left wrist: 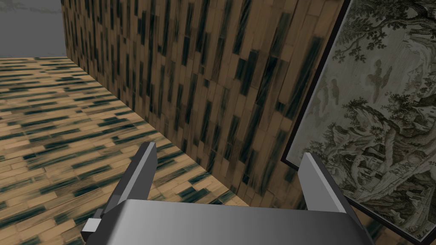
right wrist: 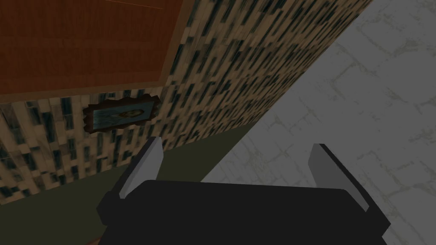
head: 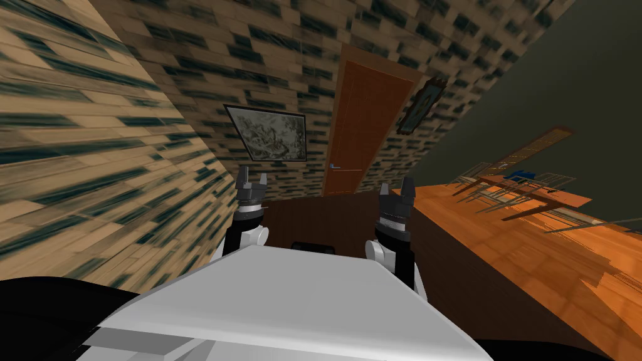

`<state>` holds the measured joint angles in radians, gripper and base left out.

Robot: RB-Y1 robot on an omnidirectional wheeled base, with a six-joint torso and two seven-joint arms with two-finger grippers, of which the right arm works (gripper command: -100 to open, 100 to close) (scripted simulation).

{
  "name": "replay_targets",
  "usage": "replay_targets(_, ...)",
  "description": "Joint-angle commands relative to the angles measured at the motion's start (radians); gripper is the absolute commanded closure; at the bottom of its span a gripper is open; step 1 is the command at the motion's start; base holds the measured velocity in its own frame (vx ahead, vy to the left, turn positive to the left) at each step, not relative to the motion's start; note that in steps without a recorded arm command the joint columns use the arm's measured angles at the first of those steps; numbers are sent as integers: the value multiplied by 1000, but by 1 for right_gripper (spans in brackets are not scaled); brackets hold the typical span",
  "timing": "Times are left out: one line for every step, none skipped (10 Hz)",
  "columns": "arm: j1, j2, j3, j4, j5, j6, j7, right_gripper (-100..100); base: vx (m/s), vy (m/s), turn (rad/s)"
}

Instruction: Pull the door open

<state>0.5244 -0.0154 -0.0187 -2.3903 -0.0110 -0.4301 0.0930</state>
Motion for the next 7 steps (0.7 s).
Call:
replay_targets(-8,-10,0,35,-2,-9,-6,-100,66,-24,69)
replay_targets(-13,-15,0,56,-4,-14,-10,-100,120,-16,80)
replay_targets(-18,-20,0,77,-5,-20,-14,-100,135,0,59)
replay_targets(-22,-24,0,91,-6,-24,-16,-100,112,1,37)
replay_targets(-29,-30,0,121,-8,-31,-22,-100,110,0,56)
replay_targets(-32,-34,0,136,-9,-35,-24,-100,112,-13,56)
replay_targets(-40,-41,0,169,-11,-44,-30,-100,121,-14,83)
